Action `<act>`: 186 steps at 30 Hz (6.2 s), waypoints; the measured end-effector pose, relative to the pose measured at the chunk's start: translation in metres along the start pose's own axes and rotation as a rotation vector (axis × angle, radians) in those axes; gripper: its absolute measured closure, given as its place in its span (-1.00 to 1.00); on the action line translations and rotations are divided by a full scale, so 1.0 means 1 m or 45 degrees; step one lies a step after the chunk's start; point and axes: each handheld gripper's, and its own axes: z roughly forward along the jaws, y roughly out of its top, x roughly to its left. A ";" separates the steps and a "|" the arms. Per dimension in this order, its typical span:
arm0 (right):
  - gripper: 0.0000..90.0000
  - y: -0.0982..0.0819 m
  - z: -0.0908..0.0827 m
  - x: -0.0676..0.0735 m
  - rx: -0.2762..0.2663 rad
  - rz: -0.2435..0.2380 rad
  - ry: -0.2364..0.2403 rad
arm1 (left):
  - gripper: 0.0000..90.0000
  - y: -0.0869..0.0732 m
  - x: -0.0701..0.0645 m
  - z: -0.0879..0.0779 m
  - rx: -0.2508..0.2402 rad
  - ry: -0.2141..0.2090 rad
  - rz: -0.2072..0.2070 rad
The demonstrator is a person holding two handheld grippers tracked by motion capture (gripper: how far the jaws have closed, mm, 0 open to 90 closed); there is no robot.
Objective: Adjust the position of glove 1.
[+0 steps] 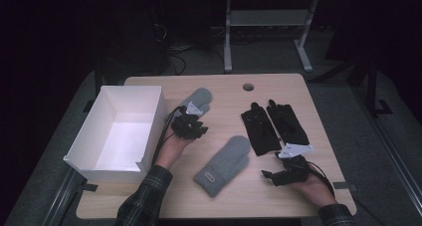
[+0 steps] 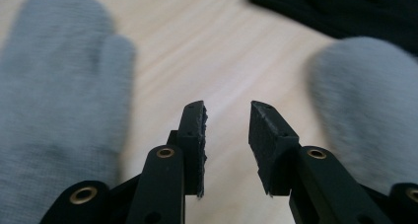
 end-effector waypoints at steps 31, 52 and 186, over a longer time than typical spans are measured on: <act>-0.69 0.000 0.000 0.001 0.002 0.002 0.011 | 0.62 0.005 0.051 0.061 0.202 0.293 0.005; -0.69 0.000 0.000 0.001 0.001 0.000 0.011 | 0.96 0.020 0.006 0.034 0.070 0.041 -0.074; -0.06 0.011 -0.006 0.013 0.037 -0.060 0.092 | 0.34 -0.007 -0.069 -0.055 -0.057 -0.338 -0.171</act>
